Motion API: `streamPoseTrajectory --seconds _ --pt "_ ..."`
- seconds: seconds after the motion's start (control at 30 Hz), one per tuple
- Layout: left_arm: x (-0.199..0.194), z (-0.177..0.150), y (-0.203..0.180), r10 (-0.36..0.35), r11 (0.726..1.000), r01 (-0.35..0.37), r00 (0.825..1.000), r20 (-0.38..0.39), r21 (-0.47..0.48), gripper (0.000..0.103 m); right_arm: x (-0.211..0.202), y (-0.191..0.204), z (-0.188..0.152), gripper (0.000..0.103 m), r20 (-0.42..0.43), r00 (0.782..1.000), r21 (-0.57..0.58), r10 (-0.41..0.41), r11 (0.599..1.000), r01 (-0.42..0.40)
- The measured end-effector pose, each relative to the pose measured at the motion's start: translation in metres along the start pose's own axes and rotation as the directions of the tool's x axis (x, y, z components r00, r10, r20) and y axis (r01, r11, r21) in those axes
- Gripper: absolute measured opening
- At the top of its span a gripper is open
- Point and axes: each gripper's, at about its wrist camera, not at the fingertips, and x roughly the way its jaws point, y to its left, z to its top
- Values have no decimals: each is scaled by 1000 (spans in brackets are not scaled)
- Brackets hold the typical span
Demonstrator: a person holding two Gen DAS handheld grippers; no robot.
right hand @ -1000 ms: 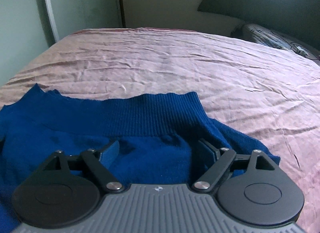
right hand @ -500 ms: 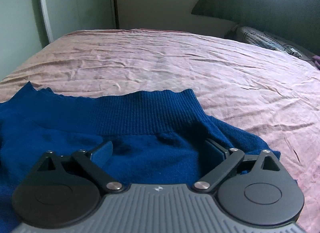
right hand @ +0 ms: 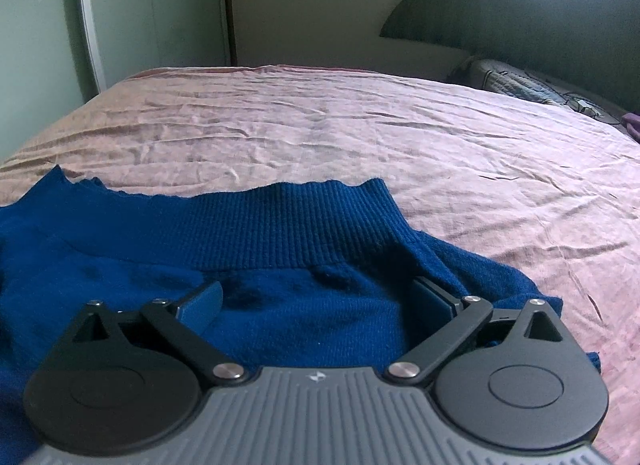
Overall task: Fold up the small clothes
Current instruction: 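Open both grippers to lay the folded hem onto the sweater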
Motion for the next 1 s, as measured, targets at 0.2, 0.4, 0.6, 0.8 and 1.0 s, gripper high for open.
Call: streamPoseTrajectory --seconds 0.2,0.4,0.6,0.8,1.0 --pt "-1 -1 0 3 1000 -3 1000 9 -3 102 0 -1 -1 101 5 1000 4 1 1000 -1" --pt "-1 -1 1 -1 1000 1 1000 8 -10 102 -1 -1 -2 102 7 1000 6 1 1000 -1" --pt "-4 -1 2 -4 1000 4 1000 1 -11 102 -1 -1 -2 102 8 1000 6 0 1000 0" --pt "-7 -3 3 -8 1000 8 1000 -5 -19 102 -1 -1 -2 102 8 1000 6 0 1000 0" --pt "-9 -4 2 2 1000 -2 1000 -2 -16 102 0 -1 -2 102 8 1000 6 0 1000 0"
